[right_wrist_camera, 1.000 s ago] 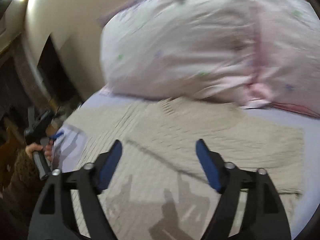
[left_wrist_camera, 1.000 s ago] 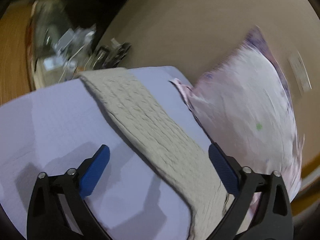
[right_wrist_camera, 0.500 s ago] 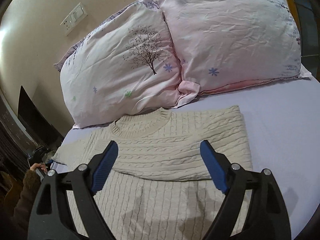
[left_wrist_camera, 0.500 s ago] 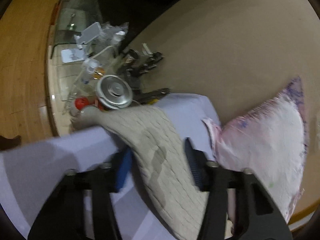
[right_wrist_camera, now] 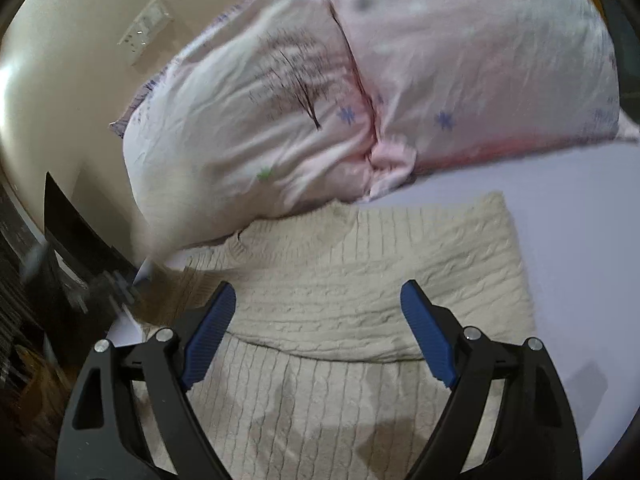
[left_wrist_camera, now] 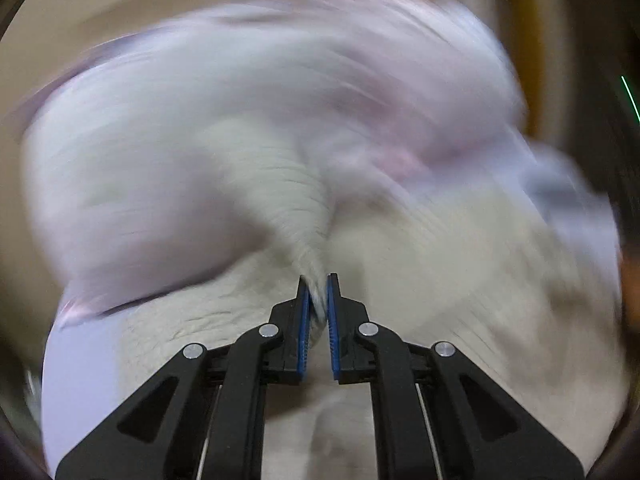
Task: Fold small clothes
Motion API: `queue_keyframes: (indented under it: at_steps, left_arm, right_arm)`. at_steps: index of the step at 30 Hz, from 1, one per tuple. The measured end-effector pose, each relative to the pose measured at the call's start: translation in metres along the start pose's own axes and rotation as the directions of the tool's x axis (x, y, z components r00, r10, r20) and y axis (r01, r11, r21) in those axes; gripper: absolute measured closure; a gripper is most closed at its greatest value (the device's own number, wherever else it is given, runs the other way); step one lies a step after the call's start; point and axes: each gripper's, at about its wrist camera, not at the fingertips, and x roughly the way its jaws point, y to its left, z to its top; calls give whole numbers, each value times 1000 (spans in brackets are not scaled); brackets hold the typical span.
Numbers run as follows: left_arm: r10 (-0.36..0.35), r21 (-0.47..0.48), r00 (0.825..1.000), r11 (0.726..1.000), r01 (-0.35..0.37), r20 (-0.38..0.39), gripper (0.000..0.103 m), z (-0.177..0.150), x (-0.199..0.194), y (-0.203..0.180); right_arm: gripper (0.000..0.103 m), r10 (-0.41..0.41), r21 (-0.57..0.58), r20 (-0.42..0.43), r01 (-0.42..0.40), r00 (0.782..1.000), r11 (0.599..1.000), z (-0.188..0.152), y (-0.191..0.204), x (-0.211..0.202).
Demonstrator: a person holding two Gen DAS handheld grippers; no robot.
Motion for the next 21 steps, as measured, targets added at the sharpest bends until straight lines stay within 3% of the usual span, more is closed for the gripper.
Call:
queue_keyframes:
  at_steps: [2, 4, 6, 7, 8, 13, 17, 21]
  left_arm:
    - [-11, 151, 999, 988, 19, -52, 94, -14, 12, -47]
    - [-11, 174, 998, 985, 22, -62, 92, -27, 5, -59]
    - [-21, 78, 999, 997, 24, -45, 75, -33, -12, -40]
    - [-17, 16, 999, 1000, 17, -31, 58, -35, -21, -28]
    - [-2, -39, 1000, 999, 2, -17, 50, -39, -30, -15]
    - [103, -221, 994, 969, -110, -43, 47, -68, -53, 42]
    - [75, -340, 996, 936, -88, -52, 43, -82, -62, 69]
    - [39, -398, 999, 916, -39, -10, 42, -86, -61, 75]
  right_arm:
    - [20, 13, 44, -36, -12, 999, 999, 0, -11, 3]
    - [26, 6, 73, -59, -2, 998, 997, 0, -22, 3]
    - [38, -11, 105, -81, 20, 997, 994, -1, -32, 5]
    - [41, -19, 125, -88, 30, 996, 992, -1, -37, 6]
    - [46, -16, 154, -92, 31, 996, 988, -2, -44, 8]
    - [66, 7, 202, -111, 15, 994, 979, -3, -52, 17]
    - [73, 15, 150, -154, 9, 988, 989, -6, -35, 29]
    - [73, -51, 67, -175, 63, 983, 996, 10, -9, 55]
